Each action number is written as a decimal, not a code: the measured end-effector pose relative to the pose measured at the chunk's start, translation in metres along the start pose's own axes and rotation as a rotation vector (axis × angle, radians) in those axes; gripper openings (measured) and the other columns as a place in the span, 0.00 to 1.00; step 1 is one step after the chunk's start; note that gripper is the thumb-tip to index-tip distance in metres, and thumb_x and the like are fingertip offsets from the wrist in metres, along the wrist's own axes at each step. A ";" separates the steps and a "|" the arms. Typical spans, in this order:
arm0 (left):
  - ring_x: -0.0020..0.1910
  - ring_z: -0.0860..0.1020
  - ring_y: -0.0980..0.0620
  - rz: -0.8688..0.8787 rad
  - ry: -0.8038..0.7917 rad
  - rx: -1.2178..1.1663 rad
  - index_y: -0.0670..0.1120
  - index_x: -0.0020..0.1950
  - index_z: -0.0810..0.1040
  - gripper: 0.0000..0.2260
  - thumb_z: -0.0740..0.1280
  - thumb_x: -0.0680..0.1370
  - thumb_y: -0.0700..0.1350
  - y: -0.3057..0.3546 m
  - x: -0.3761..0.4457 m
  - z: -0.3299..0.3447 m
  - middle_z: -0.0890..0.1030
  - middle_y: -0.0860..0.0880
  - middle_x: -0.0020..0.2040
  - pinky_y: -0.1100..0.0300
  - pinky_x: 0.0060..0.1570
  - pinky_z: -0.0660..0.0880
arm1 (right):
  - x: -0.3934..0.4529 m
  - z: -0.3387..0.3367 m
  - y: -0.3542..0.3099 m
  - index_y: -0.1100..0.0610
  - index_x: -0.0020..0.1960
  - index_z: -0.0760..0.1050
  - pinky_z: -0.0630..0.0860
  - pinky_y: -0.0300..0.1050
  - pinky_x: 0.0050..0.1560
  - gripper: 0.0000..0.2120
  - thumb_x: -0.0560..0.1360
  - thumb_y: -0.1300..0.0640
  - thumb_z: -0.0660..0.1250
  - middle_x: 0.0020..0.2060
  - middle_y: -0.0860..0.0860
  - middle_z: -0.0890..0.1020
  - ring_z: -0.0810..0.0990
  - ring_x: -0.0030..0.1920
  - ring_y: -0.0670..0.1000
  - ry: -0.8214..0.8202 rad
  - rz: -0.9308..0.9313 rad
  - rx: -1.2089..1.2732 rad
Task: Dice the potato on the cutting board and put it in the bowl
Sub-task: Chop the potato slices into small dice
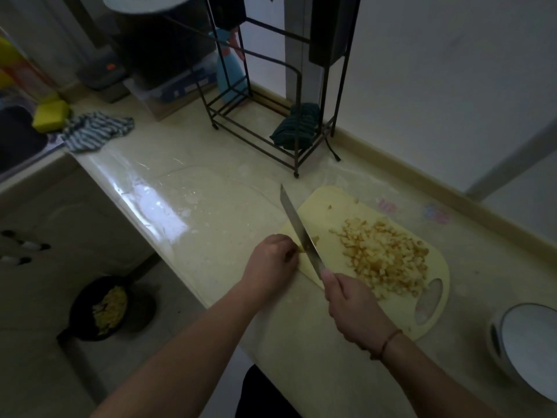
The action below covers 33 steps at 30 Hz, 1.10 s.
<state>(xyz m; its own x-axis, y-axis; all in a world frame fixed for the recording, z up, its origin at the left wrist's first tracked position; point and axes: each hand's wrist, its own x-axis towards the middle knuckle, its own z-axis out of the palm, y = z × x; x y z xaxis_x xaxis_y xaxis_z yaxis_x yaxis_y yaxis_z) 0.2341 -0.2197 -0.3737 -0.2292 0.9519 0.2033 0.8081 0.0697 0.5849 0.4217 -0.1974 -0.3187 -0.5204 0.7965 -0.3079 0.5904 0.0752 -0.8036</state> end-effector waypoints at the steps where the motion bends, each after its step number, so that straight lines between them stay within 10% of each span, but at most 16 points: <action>1: 0.40 0.80 0.45 -0.010 0.008 0.003 0.40 0.42 0.84 0.03 0.73 0.69 0.35 -0.001 -0.002 0.001 0.83 0.45 0.40 0.59 0.41 0.76 | -0.002 0.000 -0.001 0.53 0.32 0.66 0.66 0.43 0.33 0.23 0.81 0.43 0.54 0.25 0.48 0.72 0.69 0.27 0.47 0.000 -0.015 -0.017; 25: 0.36 0.78 0.48 -0.038 -0.007 -0.054 0.41 0.41 0.84 0.05 0.71 0.69 0.33 -0.001 0.001 0.004 0.82 0.46 0.37 0.66 0.38 0.68 | 0.024 0.013 -0.006 0.52 0.33 0.66 0.61 0.45 0.38 0.22 0.82 0.44 0.51 0.31 0.49 0.72 0.71 0.35 0.50 -0.024 -0.003 -0.211; 33: 0.40 0.80 0.47 0.075 -0.027 -0.019 0.43 0.41 0.83 0.03 0.72 0.69 0.37 -0.002 0.019 0.016 0.84 0.48 0.39 0.60 0.43 0.73 | 0.001 -0.019 0.027 0.53 0.32 0.64 0.62 0.39 0.30 0.26 0.74 0.32 0.50 0.24 0.47 0.69 0.66 0.23 0.44 0.105 0.183 0.152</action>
<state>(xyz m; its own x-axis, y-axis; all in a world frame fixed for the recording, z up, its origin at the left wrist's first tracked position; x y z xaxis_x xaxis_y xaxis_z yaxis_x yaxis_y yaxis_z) 0.2374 -0.1971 -0.3838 -0.1535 0.9618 0.2265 0.8118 -0.0079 0.5839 0.4485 -0.1838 -0.3308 -0.3416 0.8472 -0.4069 0.5649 -0.1609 -0.8093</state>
